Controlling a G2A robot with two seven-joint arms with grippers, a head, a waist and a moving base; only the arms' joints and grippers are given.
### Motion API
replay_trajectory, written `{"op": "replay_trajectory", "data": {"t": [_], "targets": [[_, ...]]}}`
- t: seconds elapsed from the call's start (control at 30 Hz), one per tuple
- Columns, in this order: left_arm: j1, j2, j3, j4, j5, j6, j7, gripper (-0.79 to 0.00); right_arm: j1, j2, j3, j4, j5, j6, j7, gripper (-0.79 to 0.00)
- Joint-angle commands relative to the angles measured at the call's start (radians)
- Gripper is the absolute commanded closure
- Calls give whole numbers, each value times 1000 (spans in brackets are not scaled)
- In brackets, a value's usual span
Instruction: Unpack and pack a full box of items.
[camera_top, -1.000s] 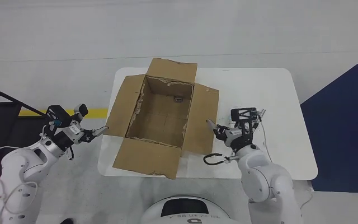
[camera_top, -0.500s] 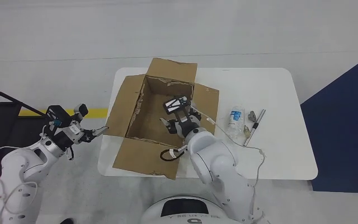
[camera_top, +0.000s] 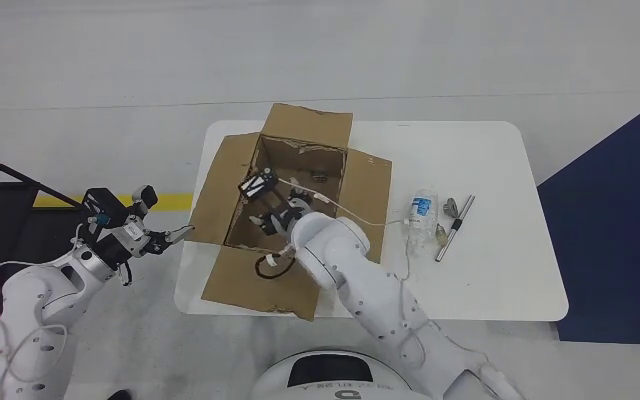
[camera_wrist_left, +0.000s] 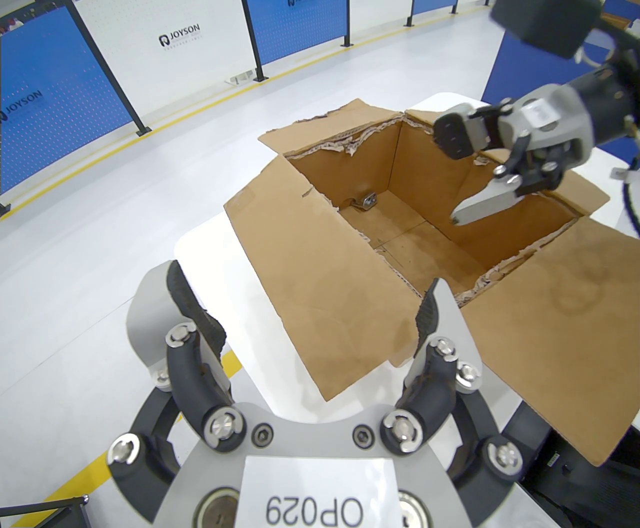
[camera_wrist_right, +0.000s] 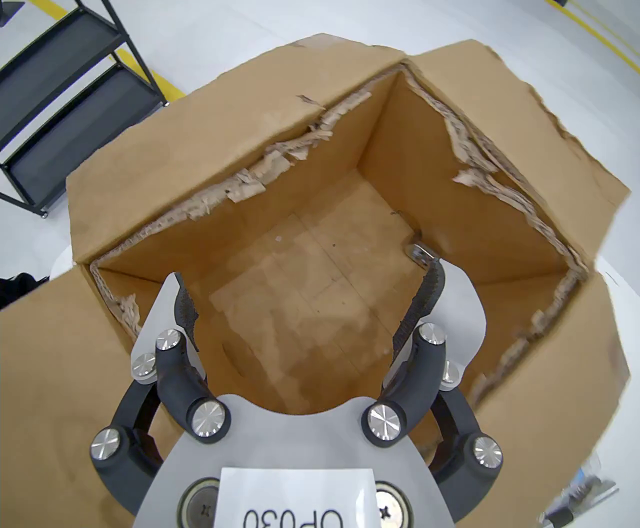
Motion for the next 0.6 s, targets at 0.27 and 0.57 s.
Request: {"op": "replay_trajectory", "data": {"t": [0.27, 0.57], "targets": [[0, 0, 0, 0, 0, 0, 0, -785, 205, -77, -30, 461, 115, 259, -144, -785], [0, 0, 0, 0, 0, 0, 0, -785, 280, -132, -30, 691, 228, 389, -297, -785]]}}
